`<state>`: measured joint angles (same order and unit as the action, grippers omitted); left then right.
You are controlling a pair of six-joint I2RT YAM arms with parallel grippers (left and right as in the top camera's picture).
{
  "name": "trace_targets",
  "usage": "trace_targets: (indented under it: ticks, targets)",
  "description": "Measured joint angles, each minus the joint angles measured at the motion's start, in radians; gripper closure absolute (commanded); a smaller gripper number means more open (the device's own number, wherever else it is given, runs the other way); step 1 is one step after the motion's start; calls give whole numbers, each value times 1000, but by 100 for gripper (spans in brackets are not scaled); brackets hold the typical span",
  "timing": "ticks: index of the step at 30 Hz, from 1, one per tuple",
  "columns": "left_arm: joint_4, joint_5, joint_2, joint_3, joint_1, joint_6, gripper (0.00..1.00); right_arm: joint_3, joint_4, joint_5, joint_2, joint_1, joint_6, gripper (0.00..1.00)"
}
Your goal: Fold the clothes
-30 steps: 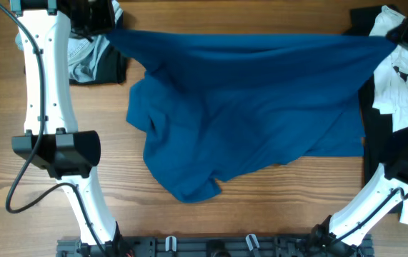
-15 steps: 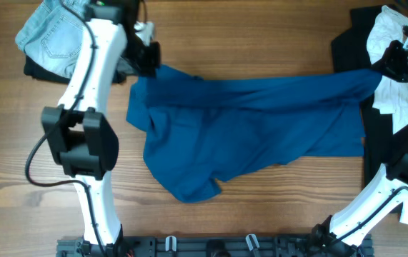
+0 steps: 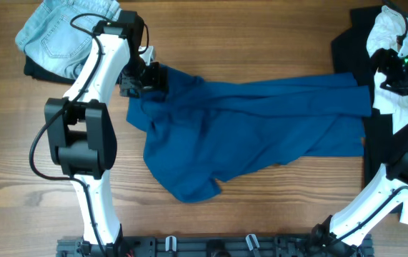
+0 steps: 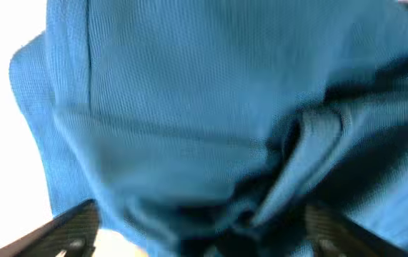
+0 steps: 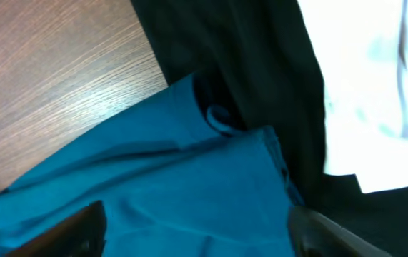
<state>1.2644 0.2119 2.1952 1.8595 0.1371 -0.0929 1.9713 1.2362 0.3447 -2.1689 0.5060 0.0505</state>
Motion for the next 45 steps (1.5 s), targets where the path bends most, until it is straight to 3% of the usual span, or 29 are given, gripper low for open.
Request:
trace_targets:
  ticks: [5, 9, 13, 24, 27, 36, 37, 42, 45]
  targets:
    - [122, 11, -19, 185, -10, -3, 0, 0, -4, 52, 88, 0, 0, 16]
    - [150, 14, -157, 285, -12, -12, 0, 2, 35, 67, 317, 0, 0, 15]
    - [187, 20, -329, 313, -1, -29, 0, 29, 111, 74, 562, 1, 0, 15]
    - [396, -36, -450, 286, -1, -114, 0, 19, 267, 13, 804, 2, -48, 15]
    - [356, -44, -464, 173, 32, -157, 0, -56, 261, 4, 886, 2, -58, 15]
    - [29, -60, -463, -450, 187, -369, 5, -393, 162, -8, 924, 2, -66, 16]
    - [2, -58, -464, -512, 205, -402, 7, -420, 146, -4, 924, 2, -69, 16]
    - [-290, -59, -473, -831, 301, -563, 39, -509, 88, 42, 924, 2, -72, 17]
    - [-385, -71, -474, -914, 299, -594, 49, -510, 77, 52, 924, -4, -73, 17]
